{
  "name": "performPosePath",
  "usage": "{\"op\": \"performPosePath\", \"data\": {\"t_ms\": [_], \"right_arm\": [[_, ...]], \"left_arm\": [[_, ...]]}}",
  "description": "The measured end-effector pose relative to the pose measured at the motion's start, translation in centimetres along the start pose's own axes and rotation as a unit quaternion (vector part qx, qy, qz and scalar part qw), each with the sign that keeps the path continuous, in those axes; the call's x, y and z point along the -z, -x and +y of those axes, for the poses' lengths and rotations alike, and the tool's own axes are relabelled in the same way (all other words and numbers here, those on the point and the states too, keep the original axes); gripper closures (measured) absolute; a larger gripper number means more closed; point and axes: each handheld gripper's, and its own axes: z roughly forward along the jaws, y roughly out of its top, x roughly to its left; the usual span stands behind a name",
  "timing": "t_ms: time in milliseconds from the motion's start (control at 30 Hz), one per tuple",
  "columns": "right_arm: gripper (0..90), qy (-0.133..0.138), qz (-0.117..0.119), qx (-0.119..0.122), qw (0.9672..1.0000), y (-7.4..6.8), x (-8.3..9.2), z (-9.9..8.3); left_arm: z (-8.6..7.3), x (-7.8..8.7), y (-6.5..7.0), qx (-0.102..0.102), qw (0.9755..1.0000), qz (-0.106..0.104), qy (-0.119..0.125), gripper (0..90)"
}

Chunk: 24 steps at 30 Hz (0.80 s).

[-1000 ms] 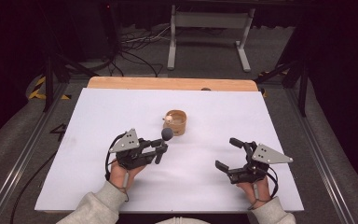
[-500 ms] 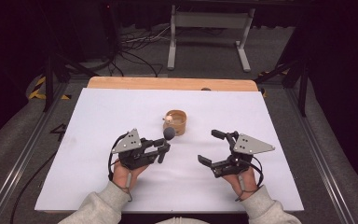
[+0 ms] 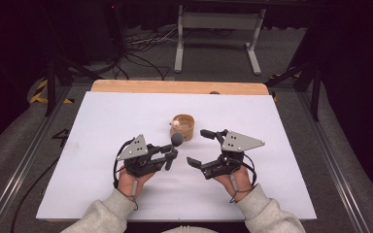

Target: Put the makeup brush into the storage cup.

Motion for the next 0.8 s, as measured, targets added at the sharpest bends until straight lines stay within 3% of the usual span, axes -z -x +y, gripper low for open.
{"op": "performPosePath", "data": {"t_ms": [233, 367, 600, 800], "right_arm": [[8.2, -0.002, 0.015, 0.000, 0.9999, -0.3, -1.4, 0.5], [14.7, -0.003, 0.026, 0.000, 0.9997, -0.4, -2.1, 0.7], [35.4, -0.014, 0.041, -0.007, 0.9990, -0.4, -3.1, 0.7], [54.0, -0.016, 0.037, -0.006, 0.9992, -0.2, -3.3, 1.0]], "left_arm": [[0.0, 0.0, 0.2, 0.001, 1.0000, -0.002, 0.005, 70.7], [0.0, -0.2, 0.3, 0.000, 1.0000, -0.006, 0.003, 70.7], [0.1, -0.2, 0.5, -0.010, 0.9999, -0.007, 0.005, 70.7], [0.0, -0.2, 0.5, -0.011, 0.9999, -0.007, 0.004, 70.7]]}}
